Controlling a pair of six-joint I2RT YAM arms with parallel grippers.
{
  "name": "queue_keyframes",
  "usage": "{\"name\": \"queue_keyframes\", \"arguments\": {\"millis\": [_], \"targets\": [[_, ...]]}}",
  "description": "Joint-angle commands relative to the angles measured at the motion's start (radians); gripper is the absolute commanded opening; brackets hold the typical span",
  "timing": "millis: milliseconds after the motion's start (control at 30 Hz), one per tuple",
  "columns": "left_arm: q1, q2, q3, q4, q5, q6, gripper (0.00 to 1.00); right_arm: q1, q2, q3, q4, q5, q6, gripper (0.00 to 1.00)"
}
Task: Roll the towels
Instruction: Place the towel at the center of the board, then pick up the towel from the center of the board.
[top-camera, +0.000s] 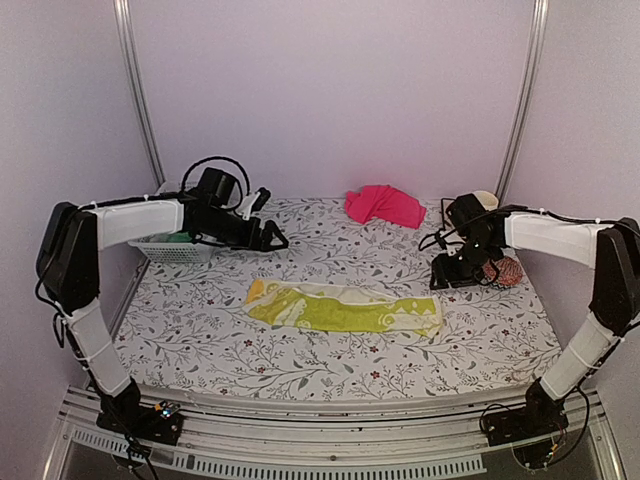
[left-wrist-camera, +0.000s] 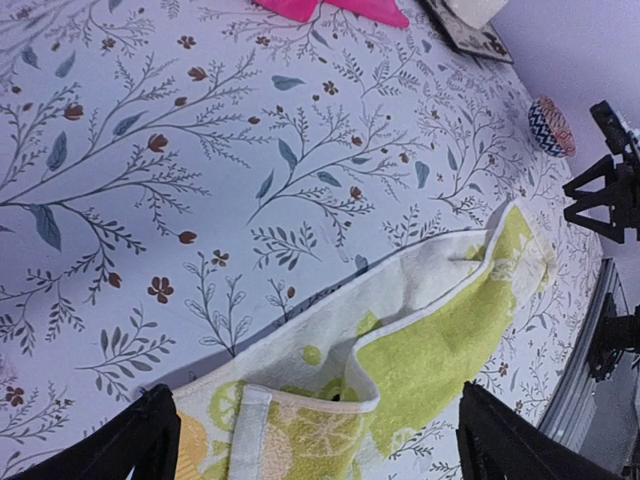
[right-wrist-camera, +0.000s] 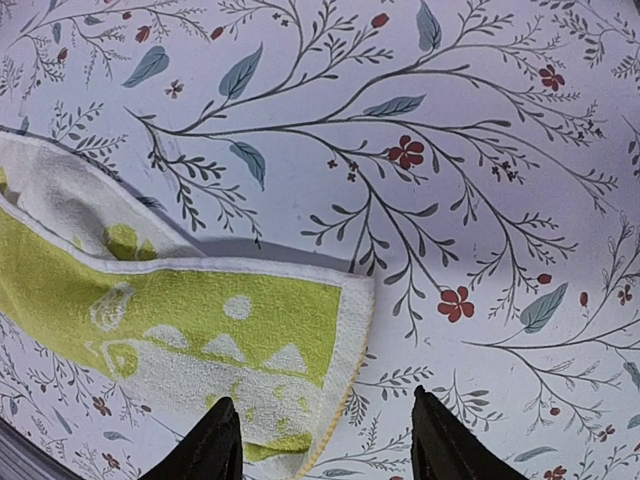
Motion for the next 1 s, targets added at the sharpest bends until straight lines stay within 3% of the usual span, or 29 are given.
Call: {"name": "queue_keyframes", "arguments": {"millis": [0,167,333,967], "targets": [[0.036,0.1,0.068,-0.07,0.049,0.063,0.97,-0.014,0.057,0.027,0.026,-0.012,0.058,0.58],[0.035,0.159,0.128,-0.118,0.115,0.09,0.95,-0.033,0.112,0.032,0.034,-0.024,0.069,0.59],[0.026,0.234,0.129,-0.142,0.136,0.088,0.85,-0.041,0.156,0.017,0.055,-0.031,0.084,0.57],[-0.024,0.272,0.119,-0.172,0.053,0.057,0.82,-0.044,0.226,0.045,0.104,-0.043,0.089,0.41]]}}
